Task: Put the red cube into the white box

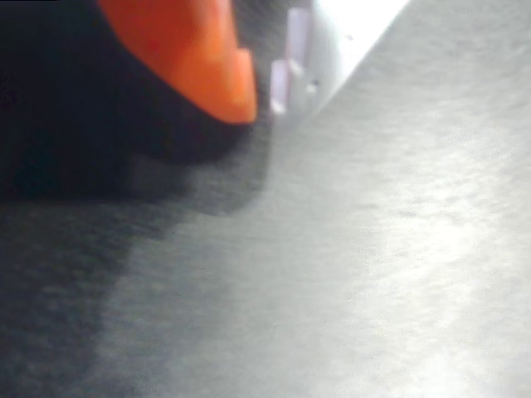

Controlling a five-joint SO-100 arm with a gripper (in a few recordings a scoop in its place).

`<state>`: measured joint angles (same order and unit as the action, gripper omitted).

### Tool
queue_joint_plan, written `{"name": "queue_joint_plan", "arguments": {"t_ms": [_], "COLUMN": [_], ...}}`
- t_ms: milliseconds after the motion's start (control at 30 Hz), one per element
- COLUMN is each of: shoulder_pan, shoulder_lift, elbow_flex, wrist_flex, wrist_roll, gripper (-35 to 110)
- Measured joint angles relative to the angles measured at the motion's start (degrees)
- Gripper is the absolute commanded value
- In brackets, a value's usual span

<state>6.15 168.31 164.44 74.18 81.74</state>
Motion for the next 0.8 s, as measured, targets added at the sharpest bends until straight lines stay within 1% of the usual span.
{"name": "queue_joint_plan", "arguments": {"t_ms": [133,233,800], "shoulder_pan": [-1.2,-0.9,-1.1], "shoulder_lift": [-0.1,0.1,-0.1], "elbow_flex": [4.6,4.7,5.0], "wrist_flex": [-4.1,-5.3,-5.5], "wrist_roll": [0.3,0.4,0.6], "gripper": [0,0,0]}}
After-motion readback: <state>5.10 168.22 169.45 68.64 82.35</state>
